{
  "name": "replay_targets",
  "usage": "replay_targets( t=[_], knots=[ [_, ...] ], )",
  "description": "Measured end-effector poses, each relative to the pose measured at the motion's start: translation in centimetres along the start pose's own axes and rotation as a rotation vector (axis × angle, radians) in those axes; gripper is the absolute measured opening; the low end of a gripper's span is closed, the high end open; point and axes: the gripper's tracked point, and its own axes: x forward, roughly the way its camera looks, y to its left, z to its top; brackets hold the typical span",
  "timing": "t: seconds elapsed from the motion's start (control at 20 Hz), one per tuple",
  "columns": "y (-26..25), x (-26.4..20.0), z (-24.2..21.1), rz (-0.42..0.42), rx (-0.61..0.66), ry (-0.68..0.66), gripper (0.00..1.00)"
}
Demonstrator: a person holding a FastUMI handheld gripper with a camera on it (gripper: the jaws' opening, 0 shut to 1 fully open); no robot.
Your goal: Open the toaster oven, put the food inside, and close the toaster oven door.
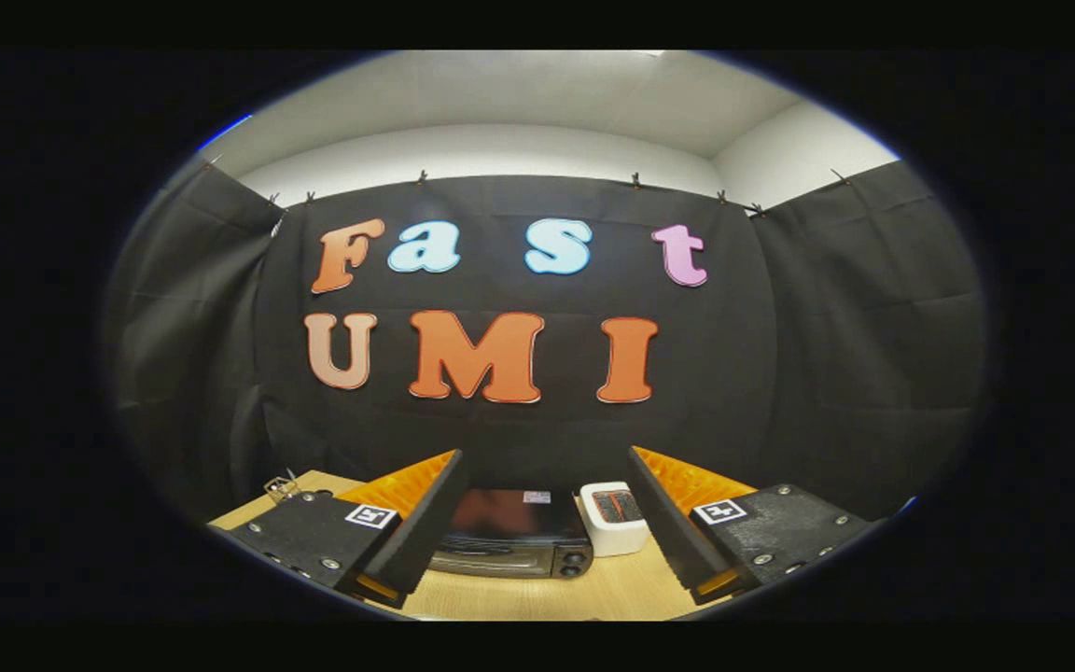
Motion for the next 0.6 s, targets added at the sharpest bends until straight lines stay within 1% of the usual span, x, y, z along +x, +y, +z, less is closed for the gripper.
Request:
replay_targets(
  t=[0.15, 0.4, 0.6],
  knots=[
    [2.1, 2.1, -3.8, 0.02, -0.001, 0.053, 0.99],
    [6.7, 5.0, -10.5, 0.097, 0.033, 0.178, 1.0],
    [9.5, 7.6, -16.4, 0.116, 0.077, 0.303, 1.0]
  ],
)
